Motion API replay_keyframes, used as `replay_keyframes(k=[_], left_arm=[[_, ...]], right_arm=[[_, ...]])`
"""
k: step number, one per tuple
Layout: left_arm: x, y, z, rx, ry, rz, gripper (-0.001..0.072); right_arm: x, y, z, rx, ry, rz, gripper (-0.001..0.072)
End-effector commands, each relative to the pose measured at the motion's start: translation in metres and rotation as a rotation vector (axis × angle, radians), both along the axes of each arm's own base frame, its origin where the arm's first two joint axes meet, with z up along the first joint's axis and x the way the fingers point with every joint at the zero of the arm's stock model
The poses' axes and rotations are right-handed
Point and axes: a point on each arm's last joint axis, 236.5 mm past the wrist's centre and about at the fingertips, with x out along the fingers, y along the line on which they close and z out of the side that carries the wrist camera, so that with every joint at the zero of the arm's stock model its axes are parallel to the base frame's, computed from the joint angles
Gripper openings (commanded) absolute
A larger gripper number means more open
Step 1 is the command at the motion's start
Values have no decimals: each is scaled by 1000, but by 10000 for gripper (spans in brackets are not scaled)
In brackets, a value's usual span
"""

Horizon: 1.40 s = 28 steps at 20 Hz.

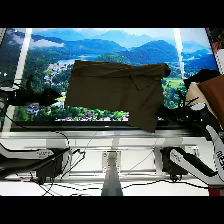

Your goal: Fold the clothes and pants, and hang the long-sleeved shirts on hangers.

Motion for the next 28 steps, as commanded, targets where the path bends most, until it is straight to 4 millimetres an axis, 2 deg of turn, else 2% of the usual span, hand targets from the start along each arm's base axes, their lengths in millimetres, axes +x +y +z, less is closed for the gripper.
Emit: replay_keyframes(k=[1, 2, 5, 6, 7, 8, 9, 12, 14, 17, 19, 22, 24, 25, 26, 28], left_arm=[[-18, -10, -16, 63, 36, -135, 536], [-22, -16, -19, 69, 49, -169, 489], [-28, -37, -26, 57, 72, -236, 263], [-29, -43, -27, 55, 74, -254, 223], [-29, -47, -26, 56, 73, -267, 222], [-29, -50, -25, 53, 72, -279, 95], [-29, -52, -21, 43, 71, -286, 21], [-18, -47, 2, 38, 67, -229, 20], [-11, -42, 26, 71, 14, -193, 19], [-8, -33, 78, 172, -110, -163, 20], [-18, -19, 103, 287, -165, -157, 20], [-46, 7, 116, 455, -150, -118, 21], [-57, 0, 118, 448, -166, -116, 21], [-55, -12, 120, 407, -188, -105, 21], [-44, -23, 123, 362, -228, -77, 20], [-5, -34, 133, 328, -351, 16, 19]], right_arm=[[2, 2, 2, 12, -8, -1, 11], [2, 2, 2, 12, -8, -2, 12], [1, 3, 3, 15, -10, 12, 11], [2, 6, 8, 21, -24, 56, 10], [4, 8, 15, 31, -38, 93, 10], [9, 8, 25, 31, -63, 113, 10], [18, 6, 36, 19, -99, 118, 10], [44, -4, 82, -49, -256, 127, 9], [50, -5, 114, -88, -352, 132, 9], [33, 3, 145, -103, -408, 138, 9], [15, 6, 160, -123, -415, 144, 9], [-9, 10, 179, -151, -430, 122, 9], [-14, 15, 191, -141, -459, 78, 9], [-10, 15, 198, -125, -480, 34, 9], [2, 16, 208, -96, -525, -20, 9], [37, 7, 229, -64, -643, -132, 9]])
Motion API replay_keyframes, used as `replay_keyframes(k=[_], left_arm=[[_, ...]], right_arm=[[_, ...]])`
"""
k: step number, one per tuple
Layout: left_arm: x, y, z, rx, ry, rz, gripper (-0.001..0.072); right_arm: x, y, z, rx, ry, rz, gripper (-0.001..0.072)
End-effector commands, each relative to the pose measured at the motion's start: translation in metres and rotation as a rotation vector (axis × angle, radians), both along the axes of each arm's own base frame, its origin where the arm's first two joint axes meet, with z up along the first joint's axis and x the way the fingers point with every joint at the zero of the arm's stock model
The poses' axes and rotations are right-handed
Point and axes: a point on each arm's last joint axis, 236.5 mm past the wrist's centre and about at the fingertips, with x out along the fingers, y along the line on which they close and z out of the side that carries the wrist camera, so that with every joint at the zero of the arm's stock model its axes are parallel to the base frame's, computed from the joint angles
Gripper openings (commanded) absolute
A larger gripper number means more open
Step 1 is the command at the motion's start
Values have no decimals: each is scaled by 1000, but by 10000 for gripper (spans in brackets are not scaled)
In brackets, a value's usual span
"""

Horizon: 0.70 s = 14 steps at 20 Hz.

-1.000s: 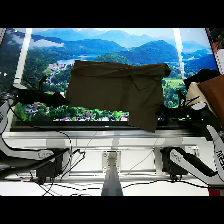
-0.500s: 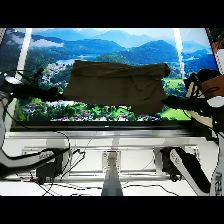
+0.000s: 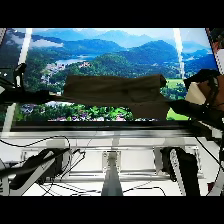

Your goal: Fold the clothes and pants, and hang the long-sleeved shirts on hangers.

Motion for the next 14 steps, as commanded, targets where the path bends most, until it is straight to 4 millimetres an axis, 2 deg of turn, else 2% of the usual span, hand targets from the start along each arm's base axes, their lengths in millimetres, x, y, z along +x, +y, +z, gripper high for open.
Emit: replay_keyframes(k=[1, 3, 5, 9, 11, 12, 13, 14], left_arm=[[54, -14, 22, -72, -214, 125, 19], [97, -16, 34, -115, -346, 235, 18], [129, -22, 28, -128, -411, 312, 18], [170, -43, -13, -91, -430, 365, 20], [185, -43, -30, -51, -448, 391, 22], [188, -44, -38, -41, -443, 394, 40], [187, -44, -44, -38, -430, 391, 164], [185, -46, -46, -44, -415, 383, 528]], right_arm=[[45, -15, 32, 93, -167, -168, 9], [73, -22, 24, 103, -184, -213, 9], [107, -15, 2, 109, -178, -231, 10], [169, -29, -50, 48, -171, -338, 10], [186, -34, -80, 32, -108, -352, 11], [191, -34, -94, 24, -76, -348, 40], [194, -34, -104, 15, -53, -341, 224], [194, -34, -111, 9, -36, -332, 581]])
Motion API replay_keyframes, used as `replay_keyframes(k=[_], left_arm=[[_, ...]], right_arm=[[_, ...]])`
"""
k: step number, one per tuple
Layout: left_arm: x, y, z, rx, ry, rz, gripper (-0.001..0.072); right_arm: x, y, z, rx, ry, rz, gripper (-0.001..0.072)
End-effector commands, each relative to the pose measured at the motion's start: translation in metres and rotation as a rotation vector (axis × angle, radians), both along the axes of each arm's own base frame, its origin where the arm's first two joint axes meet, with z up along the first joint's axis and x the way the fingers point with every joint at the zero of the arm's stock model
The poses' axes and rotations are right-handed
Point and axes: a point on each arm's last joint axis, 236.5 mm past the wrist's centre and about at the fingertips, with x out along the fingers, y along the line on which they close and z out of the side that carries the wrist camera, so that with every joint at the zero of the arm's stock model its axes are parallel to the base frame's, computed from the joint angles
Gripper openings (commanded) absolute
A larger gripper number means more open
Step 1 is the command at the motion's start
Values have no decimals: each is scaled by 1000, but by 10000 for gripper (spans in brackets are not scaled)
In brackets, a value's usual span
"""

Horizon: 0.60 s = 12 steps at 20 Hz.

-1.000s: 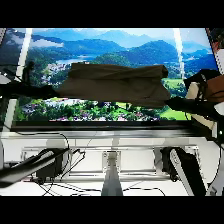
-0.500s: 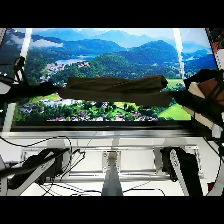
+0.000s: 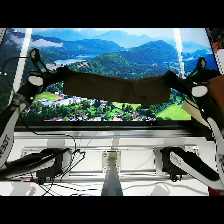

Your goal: Fold the clothes and pants, and hang the long-sleeved shirts on hangers.

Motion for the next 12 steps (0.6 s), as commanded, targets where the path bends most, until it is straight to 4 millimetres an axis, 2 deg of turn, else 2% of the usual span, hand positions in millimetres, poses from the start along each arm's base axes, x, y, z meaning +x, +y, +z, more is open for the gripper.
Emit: replay_keyframes(k=[1, 4, 6, 9, 12], left_arm=[[9, 2, -14, 15, 1, 30, 696], [-2, 22, -11, 74, 32, -24, 703], [-22, 43, -16, 37, 118, -42, 695], [-63, 71, -40, -91, 312, -55, 694], [-98, 64, -76, -160, 467, -176, 694]], right_arm=[[16, -6, -32, -36, 47, -9, 700], [9, 1, -33, -61, 77, 54, 700], [4, 5, -36, -88, 105, 103, 701], [-1, 7, -39, -101, 125, 131, 701], [-2, 9, -39, -90, 131, 134, 701]])
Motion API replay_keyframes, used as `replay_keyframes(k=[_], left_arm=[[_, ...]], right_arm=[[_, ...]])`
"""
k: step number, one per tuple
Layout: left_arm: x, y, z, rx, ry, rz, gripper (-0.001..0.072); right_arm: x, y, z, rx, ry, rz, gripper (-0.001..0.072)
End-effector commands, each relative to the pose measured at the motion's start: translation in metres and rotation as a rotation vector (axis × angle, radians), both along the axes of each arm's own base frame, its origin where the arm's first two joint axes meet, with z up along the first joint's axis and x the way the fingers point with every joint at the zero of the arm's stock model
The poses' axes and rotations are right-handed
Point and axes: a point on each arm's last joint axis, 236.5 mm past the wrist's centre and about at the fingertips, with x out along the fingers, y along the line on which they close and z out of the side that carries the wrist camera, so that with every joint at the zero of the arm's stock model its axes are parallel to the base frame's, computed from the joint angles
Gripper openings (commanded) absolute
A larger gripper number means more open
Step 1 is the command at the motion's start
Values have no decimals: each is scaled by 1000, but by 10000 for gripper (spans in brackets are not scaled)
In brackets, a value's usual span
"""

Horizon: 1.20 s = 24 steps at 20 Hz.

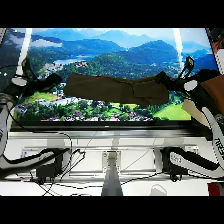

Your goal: Fold the clothes and pants, and hang the long-sleeved shirts on hangers.

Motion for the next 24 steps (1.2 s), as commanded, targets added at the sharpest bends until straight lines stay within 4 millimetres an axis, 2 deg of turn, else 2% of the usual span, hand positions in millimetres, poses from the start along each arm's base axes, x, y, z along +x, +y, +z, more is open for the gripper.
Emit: replay_keyframes(k=[1, 3, 5, 6, 7, 8, 9, 10, 11, 12, 13, 14, 17, 20, 22, 24], left_arm=[[-42, -13, -33, -115, 166, -143, 694], [-36, -36, -42, -185, 162, -169, 694], [-25, -61, -46, -205, 120, -246, 691], [-18, -71, -47, -194, 91, -279, 638], [-8, -78, -47, -176, 65, -289, 501], [2, -82, -46, -148, 41, -293, 338], [12, -85, -41, -123, 12, -299, 107], [21, -89, -32, -113, -16, -317, 21], [27, -91, -19, -109, -42, -346, 20], [30, -92, -5, -92, -62, -387, 19], [30, -91, 12, -77, -68, -415, 18], [29, -89, 29, -57, -70, -429, 18], [13, -83, 92, 17, -109, -460, 19], [-13, -82, 161, 73, -227, -489, 21], [-25, -80, 202, 115, -325, -479, 21], [-35, -81, 228, 142, -390, -475, 22]], right_arm=[[-5, 5, -4, 2, 27, 26, 700], [-10, 11, -4, 9, 51, 62, 700], [-6, 16, 8, -8, 36, 119, 691], [0, 17, 17, -12, 16, 127, 690], [6, 19, 26, -15, -6, 133, 675], [11, 23, 33, -21, -28, 142, 581], [16, 32, 41, -27, -51, 161, 443], [17, 44, 44, -28, -61, 187, 387], [18, 59, 45, -27, -64, 221, 362], [19, 78, 44, -25, -62, 263, 240], [18, 97, 41, -24, -59, 304, 79], [19, 118, 38, -25, -61, 346, 11], [17, 189, 24, 2, -38, 452, 11], [14, 261, 4, 102, 45, 465, 11], [2, 325, -3, 141, 59, 561, 10], [-18, 387, -6, 187, 71, 649, 10]])
